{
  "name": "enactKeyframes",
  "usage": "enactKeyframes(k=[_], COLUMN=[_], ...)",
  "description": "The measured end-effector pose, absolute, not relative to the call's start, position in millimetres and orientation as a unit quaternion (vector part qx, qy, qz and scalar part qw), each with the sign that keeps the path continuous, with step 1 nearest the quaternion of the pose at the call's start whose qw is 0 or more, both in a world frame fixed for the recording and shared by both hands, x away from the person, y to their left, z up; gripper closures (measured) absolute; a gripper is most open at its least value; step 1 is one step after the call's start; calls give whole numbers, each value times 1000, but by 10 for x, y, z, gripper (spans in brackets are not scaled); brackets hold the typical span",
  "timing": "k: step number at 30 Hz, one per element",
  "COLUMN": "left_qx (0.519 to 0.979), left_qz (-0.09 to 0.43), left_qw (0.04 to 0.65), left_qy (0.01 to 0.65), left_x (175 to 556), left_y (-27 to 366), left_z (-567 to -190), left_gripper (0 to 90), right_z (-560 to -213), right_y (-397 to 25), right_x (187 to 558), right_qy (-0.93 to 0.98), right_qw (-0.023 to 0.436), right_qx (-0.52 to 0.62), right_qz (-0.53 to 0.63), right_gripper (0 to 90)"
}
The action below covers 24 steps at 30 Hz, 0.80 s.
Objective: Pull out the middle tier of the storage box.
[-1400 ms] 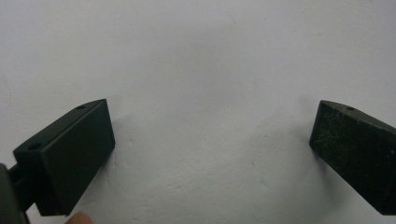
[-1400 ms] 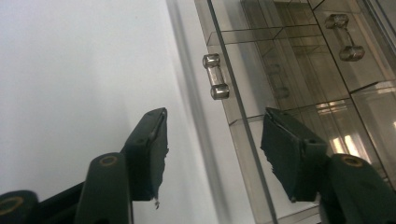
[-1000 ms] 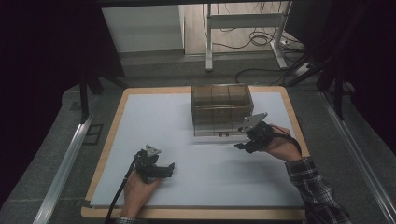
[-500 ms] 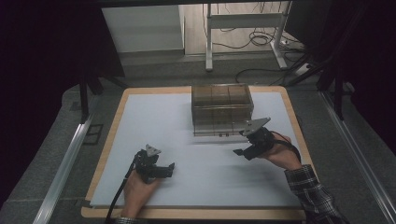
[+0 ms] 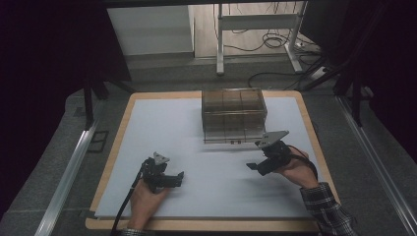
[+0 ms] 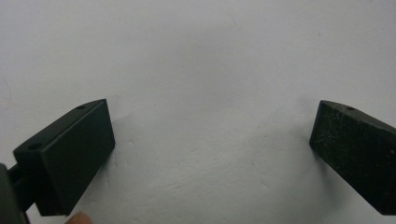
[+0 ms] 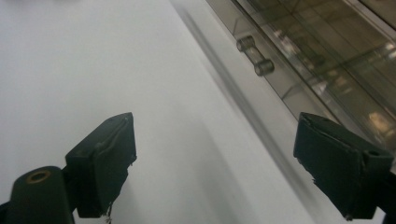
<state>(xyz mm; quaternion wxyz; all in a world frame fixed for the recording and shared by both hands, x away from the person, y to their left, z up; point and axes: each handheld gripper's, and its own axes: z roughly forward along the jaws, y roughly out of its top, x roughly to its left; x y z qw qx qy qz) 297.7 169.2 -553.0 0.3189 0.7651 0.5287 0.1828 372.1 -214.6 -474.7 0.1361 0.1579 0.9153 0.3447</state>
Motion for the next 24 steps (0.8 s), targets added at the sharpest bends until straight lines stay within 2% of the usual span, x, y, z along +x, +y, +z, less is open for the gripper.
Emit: enactKeyframes(k=[9,24], left_qx=[764,765], left_qz=[183,183], left_qw=[320,319], left_qy=[530,529], left_x=[2977,2977], left_y=[1689,1692], left_z=[-5532,-5531], left_gripper=[0,0], right_z=[-4779,-4961], right_y=[-2189,-2285], right_x=[3586,3424], right_qy=[912,912], right_qw=[144,139], right_qx=[169,172], right_qz=[344,346], right_gripper=[60,27])
